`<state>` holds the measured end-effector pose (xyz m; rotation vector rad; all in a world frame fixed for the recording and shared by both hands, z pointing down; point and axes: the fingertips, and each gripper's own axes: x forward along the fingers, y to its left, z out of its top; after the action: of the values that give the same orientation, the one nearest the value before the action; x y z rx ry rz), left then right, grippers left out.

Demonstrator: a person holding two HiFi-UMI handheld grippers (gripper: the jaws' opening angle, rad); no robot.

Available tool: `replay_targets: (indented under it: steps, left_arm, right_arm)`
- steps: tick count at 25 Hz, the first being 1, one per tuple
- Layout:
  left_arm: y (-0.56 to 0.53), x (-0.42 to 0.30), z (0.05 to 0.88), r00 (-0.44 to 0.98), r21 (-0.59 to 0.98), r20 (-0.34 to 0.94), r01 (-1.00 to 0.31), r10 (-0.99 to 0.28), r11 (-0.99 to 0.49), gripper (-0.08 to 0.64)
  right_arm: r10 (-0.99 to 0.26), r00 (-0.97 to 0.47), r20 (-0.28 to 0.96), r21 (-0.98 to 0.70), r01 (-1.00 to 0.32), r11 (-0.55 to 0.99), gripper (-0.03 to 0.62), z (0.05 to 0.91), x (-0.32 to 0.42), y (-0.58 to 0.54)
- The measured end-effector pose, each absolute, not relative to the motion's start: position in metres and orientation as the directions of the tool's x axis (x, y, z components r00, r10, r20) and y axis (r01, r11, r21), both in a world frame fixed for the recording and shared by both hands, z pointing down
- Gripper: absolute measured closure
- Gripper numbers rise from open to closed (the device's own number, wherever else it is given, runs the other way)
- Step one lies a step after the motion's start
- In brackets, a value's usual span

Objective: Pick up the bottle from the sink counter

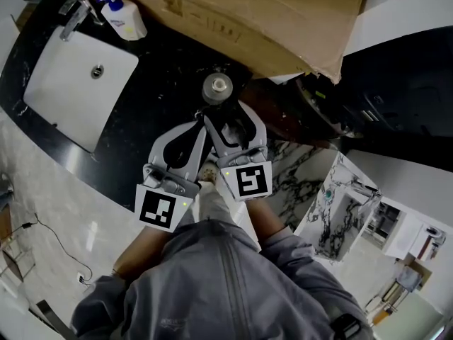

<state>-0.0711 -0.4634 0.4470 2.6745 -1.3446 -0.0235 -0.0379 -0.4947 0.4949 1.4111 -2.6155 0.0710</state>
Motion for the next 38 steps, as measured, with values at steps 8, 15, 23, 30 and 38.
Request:
replay_targets:
  steps: [8,15,23,30,38]
  left_arm:
    - [-0.478,-0.074,0.467,0.578,0.141,0.095,-0.814,-0.81,-0.564,0.561]
    - [-0.482,-0.076,0.477,0.566,0.15,0.118,-0.823,-0.816,-0.549,0.561]
    - [-0.483,-0.076,0.48,0.564,0.157,0.127,-0.823,-0.816,-0.545,0.561]
    - [-0.48,-0.075,0.48,0.567,0.154,0.133,-0.822,-0.813,-0.548,0.561]
    - [-0.476,-0.078,0.475,0.558,0.147,0.126,-0.828,-0.82,-0.541,0.561]
  right_arm:
    - [-0.82,-0.525,0.228,0.0,-0.842,0.539,0.27,0.536,-0.034,-0.521]
    - [-0.798,-0.541,0.267,-0.006,-0.829,0.56,0.265,0.555,-0.039,-0.541]
    - [-0.783,-0.559,0.274,0.005,-0.813,0.582,0.268,0.558,-0.046,-0.551]
    - [-0.768,-0.578,0.275,0.005,-0.798,0.602,0.27,0.559,-0.047,-0.554]
    - [-0.773,-0.594,0.222,0.013,-0.791,0.611,0.27,0.539,-0.046,-0.55]
